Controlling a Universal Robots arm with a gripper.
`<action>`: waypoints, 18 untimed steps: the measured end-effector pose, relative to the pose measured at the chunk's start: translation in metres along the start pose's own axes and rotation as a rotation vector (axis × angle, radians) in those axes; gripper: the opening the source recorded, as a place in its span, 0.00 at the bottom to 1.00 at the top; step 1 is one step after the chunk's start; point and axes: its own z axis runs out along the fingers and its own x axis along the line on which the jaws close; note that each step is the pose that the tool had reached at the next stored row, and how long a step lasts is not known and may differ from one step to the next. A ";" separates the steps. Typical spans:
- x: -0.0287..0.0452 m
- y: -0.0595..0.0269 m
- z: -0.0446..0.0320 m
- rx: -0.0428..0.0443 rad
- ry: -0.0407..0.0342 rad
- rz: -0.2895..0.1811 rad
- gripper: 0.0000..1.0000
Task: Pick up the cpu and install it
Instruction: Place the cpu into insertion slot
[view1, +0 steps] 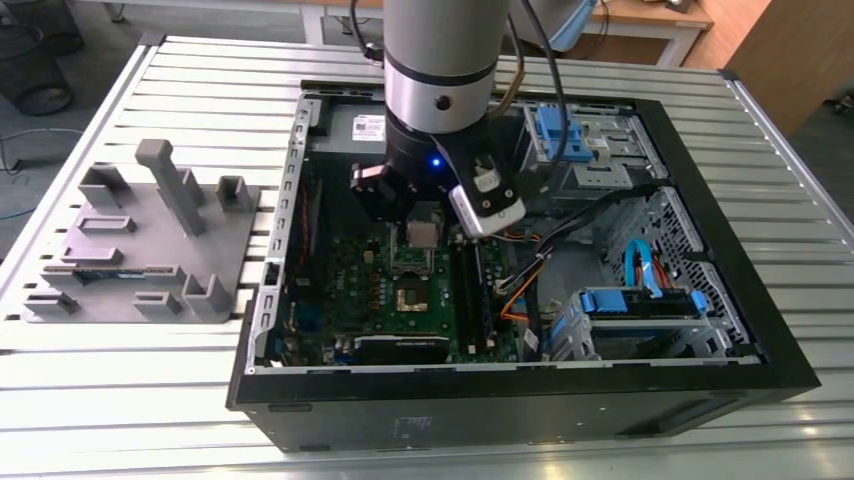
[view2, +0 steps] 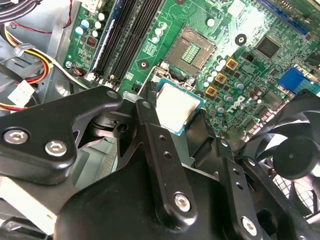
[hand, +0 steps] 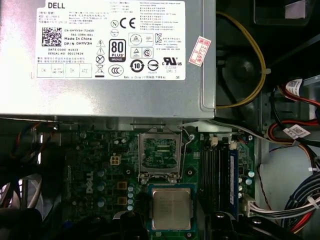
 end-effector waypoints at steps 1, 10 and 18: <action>0.0000 0.0000 0.0006 0.0001 0.0001 0.000 0.47; 0.0003 -0.0004 0.0058 0.0007 0.0000 0.000 0.47; 0.0003 -0.0004 0.0064 0.0006 0.0000 0.000 0.47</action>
